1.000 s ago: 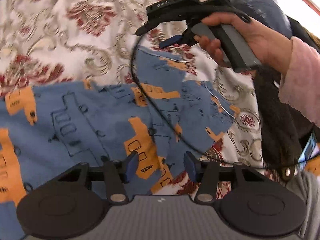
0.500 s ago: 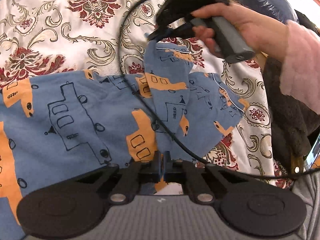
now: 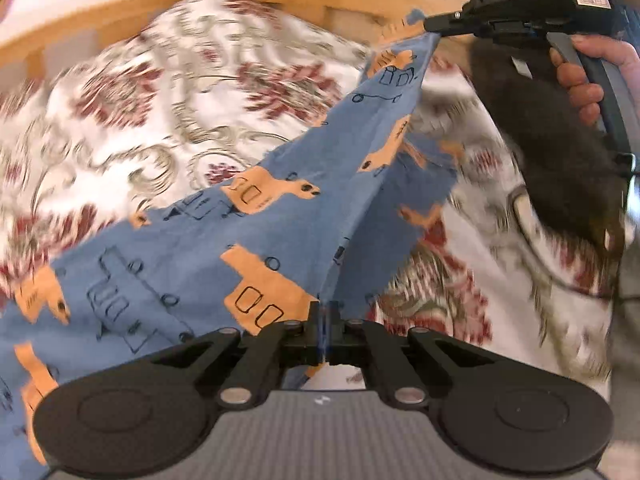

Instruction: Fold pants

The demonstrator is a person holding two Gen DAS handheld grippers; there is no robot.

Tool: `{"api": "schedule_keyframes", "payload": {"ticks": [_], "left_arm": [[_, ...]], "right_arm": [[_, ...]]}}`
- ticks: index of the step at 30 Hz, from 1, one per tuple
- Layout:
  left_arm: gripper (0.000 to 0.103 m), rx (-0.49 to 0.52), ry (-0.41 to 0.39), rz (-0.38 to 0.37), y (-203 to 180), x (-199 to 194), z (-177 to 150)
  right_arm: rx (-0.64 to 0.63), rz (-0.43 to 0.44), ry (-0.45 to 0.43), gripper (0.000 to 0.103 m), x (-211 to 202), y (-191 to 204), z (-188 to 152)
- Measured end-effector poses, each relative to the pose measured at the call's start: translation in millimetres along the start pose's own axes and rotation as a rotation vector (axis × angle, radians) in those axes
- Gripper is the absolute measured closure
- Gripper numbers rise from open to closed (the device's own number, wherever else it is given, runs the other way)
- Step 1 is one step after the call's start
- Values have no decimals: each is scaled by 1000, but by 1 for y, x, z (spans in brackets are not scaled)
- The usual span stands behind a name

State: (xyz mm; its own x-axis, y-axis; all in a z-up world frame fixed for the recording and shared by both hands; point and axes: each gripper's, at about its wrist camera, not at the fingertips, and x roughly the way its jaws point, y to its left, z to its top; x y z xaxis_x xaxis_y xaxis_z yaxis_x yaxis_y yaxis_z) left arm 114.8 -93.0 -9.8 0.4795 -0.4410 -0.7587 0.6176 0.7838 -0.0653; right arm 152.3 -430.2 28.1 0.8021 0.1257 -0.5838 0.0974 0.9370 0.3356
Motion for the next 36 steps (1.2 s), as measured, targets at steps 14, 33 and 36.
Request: {"api": "schedule_keyframes", "payload": {"ticks": [14,33,36], "left_arm": [[102,142,206,-173,12,9,76],[74,242,302,-407,-55,191,238],[98,274,276,-375,-57,185,236]], "right_arm": [[-136,-38,-51,96,-1,5,-44],[-331,-25,88,94,11,10,-69],[-318,-14,77,95,9,10,-67]]}}
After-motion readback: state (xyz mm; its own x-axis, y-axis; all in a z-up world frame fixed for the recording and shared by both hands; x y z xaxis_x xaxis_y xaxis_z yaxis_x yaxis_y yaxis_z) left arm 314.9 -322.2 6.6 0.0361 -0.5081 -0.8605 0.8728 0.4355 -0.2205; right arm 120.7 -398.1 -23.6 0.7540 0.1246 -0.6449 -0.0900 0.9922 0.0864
